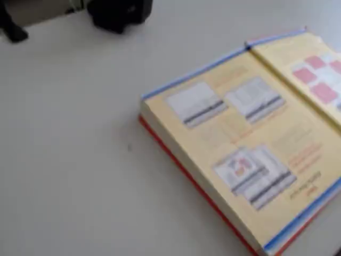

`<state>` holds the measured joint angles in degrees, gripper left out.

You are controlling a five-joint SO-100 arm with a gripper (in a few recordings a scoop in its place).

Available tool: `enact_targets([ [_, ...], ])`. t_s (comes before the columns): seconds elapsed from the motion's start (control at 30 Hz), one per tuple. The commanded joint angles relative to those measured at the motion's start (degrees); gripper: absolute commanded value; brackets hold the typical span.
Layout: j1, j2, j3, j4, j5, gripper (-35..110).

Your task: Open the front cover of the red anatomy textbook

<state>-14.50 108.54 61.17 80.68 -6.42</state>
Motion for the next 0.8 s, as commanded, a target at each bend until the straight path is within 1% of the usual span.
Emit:
enact_targets([
  [0.0, 8.7, 6.86, -1.76, 3.87, 1.41, 26],
  [0.13, 12.39, 14.41, 7.73, 3.52, 1.58, 24],
  [0.37, 14.59, 32.52, 33.93, -0.79, 1.58, 21],
  [0.47, 15.12, 40.52, 45.53, -3.52, 1.58, 16],
  [0.63, 15.73, 50.54, 61.08, -4.83, 2.81, 4],
  [0.77, 16.52, 60.64, 74.97, -7.47, 2.81, 0],
])
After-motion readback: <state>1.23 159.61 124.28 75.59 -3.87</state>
